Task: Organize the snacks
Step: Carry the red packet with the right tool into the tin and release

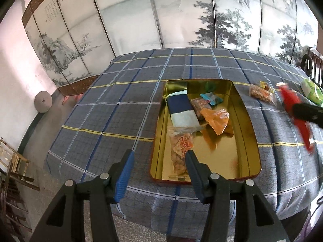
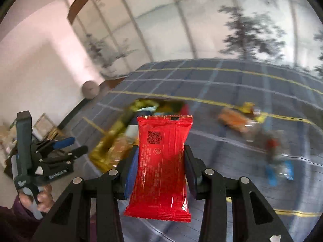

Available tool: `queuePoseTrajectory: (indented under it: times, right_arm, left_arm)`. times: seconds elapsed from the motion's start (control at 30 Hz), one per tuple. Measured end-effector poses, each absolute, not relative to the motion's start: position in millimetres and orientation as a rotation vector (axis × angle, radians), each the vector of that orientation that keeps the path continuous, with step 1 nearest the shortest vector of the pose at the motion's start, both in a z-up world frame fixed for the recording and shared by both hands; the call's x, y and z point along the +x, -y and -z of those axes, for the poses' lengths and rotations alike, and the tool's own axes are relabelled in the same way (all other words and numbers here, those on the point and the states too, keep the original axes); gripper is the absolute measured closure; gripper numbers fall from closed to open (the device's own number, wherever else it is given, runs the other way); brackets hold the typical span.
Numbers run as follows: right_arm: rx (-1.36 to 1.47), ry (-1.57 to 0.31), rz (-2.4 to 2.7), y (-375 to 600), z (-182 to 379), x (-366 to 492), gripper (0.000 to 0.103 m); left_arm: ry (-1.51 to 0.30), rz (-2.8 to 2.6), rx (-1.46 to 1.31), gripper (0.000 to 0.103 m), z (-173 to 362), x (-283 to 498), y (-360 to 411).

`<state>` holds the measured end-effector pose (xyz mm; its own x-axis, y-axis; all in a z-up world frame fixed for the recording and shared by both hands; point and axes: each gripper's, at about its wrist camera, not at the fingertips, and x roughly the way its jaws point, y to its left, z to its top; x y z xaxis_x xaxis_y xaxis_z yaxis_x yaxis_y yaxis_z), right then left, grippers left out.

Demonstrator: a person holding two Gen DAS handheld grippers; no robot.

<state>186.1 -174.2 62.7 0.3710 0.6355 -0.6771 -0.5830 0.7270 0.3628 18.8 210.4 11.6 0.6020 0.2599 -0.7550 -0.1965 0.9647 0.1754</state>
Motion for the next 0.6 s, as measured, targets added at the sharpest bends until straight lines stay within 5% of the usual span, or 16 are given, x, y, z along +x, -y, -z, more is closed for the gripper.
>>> queuePoseTrajectory:
  times: [0.6]
  right_arm:
    - [-0.008, -1.045, -0.858, 60.7, -13.6, 124.1, 0.065]
  left_arm:
    - [-0.891, -0.275, 0.067, 0.049, -5.9, 16.9, -229.4]
